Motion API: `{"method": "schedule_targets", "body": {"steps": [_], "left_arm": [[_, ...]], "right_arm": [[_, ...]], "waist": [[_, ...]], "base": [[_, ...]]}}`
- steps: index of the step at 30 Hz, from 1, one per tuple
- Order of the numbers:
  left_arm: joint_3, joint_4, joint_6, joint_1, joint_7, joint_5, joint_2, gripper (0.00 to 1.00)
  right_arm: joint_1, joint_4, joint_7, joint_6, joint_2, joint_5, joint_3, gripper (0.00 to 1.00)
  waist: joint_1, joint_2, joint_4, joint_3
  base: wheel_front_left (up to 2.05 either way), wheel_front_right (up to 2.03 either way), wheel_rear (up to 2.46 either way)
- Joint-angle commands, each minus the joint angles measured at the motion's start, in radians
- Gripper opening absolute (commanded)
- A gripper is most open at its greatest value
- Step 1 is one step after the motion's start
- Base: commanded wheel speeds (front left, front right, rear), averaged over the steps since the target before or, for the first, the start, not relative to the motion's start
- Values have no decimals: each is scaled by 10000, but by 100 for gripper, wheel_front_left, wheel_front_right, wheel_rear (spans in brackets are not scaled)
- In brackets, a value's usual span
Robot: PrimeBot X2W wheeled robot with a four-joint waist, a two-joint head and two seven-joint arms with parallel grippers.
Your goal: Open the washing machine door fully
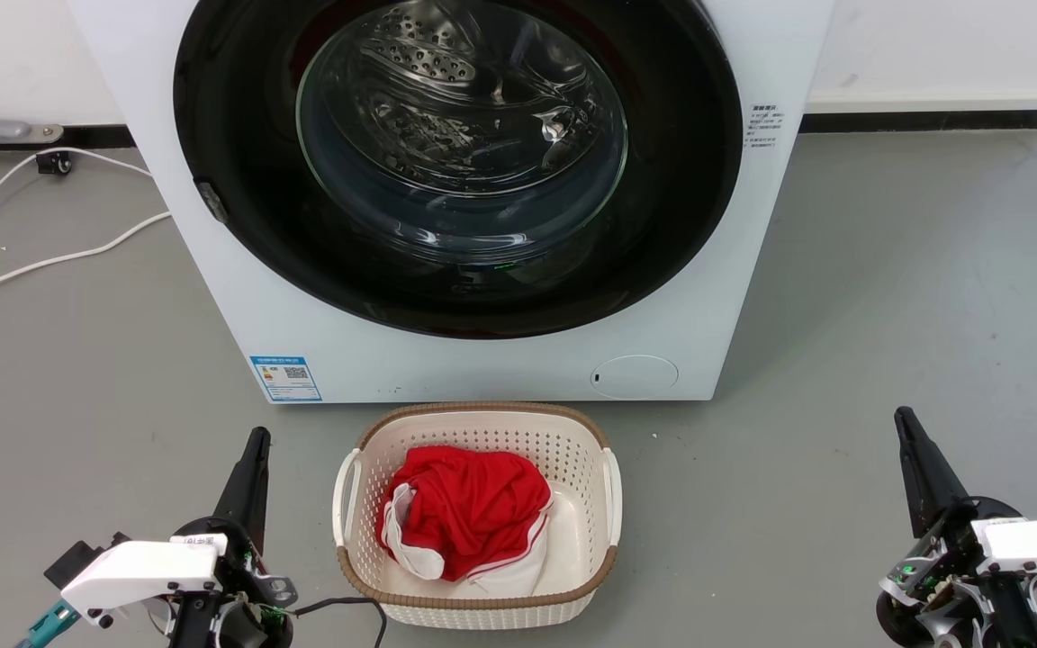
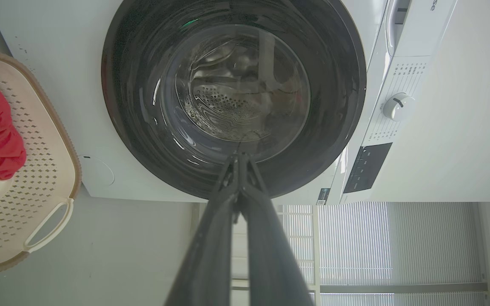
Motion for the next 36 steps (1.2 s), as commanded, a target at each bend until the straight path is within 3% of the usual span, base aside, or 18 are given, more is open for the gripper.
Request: {"method": "schedule_targets", "body": {"steps": [1, 21, 22, 36], "left_arm": [[41, 7, -29, -82, 5, 43, -5, 0], [53, 7, -29, -83, 20, 55, -14, 0], [12, -1, 0, -4, 2, 11, -10, 100], [-359, -408, -1, -54, -649, 621, -20, 100]], "right_arm": [[-139, 16, 32, 0, 41, -77, -13, 0], [-139, 18, 38, 0, 55, -85, -30, 0], [-4, -2, 24, 0, 12, -28, -21, 100], [213, -594, -621, 0, 25, -792, 174, 100]], "waist": [[0, 0, 0, 0], [0, 0, 0, 0], [0, 0, 0, 0], [0, 0, 10, 6]], "base": [[0, 0, 0], [0, 0, 0], [0, 0, 0], [0, 0, 0]]}}
